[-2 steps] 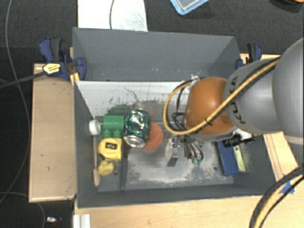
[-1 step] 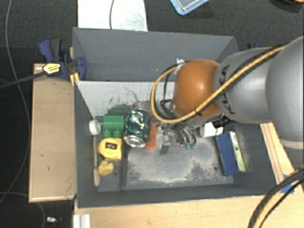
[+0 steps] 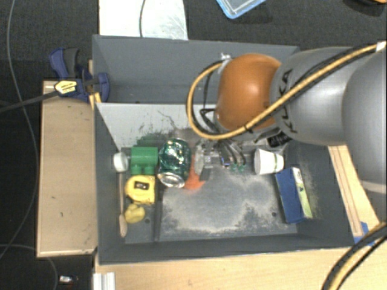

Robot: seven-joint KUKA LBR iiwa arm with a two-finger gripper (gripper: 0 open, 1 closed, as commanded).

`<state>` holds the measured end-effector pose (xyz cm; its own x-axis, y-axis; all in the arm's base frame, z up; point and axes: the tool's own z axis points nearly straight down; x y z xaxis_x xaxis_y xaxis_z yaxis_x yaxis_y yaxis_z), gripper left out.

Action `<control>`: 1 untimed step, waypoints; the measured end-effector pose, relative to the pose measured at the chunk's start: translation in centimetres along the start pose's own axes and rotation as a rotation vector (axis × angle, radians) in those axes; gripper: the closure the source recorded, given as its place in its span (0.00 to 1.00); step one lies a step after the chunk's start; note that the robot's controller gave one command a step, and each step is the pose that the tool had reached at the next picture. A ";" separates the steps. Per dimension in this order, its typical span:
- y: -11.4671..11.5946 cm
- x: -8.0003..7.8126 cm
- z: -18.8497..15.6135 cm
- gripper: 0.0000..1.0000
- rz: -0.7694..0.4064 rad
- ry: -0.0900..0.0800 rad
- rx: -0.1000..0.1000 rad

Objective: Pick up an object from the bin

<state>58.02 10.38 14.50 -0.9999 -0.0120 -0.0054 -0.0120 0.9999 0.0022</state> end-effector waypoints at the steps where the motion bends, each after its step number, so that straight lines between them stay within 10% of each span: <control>1: 5.8 0.4 0.0 1.00 -0.082 -0.006 -0.003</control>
Offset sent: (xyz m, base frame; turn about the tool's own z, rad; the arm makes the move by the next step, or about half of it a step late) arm -0.0035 0.0124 0.0159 0.0094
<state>57.54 16.21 14.47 -0.9955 -0.0935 -0.0119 -0.0935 0.9956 0.0042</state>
